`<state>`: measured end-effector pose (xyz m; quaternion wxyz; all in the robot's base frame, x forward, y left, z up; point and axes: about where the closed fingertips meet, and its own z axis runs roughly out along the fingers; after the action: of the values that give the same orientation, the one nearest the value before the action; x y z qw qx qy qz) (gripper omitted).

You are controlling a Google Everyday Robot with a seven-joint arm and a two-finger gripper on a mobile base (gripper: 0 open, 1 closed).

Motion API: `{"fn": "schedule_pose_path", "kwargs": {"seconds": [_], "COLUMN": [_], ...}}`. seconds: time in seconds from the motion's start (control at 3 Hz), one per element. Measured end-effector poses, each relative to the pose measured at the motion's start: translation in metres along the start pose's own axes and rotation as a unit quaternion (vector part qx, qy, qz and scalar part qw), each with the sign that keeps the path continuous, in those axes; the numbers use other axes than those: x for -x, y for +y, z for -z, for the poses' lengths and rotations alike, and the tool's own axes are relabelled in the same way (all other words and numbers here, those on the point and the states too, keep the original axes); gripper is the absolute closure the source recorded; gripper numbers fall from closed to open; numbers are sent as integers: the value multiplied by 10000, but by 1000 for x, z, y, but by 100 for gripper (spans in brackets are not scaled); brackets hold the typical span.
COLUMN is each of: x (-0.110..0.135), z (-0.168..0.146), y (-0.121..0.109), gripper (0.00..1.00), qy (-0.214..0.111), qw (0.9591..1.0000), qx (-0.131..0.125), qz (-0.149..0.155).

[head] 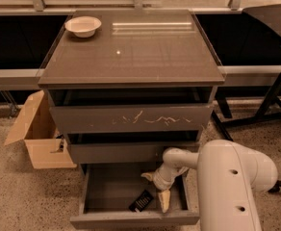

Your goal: Pick rxbar chocolate from bottom drawer and place on counter

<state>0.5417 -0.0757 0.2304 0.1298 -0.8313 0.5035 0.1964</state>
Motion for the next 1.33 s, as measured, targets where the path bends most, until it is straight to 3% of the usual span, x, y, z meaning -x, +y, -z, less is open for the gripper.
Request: {"fn": "schedule_pose_path", "kwargs": {"seconds": [0.33, 1.33], "x": [0, -17], "z": [-9, -23], "y": [3, -5], "gripper": [0, 0], "qy": [273, 283], "qw": [9989, 9908], "qx": [-38, -405], "qz": [372, 1258]}}
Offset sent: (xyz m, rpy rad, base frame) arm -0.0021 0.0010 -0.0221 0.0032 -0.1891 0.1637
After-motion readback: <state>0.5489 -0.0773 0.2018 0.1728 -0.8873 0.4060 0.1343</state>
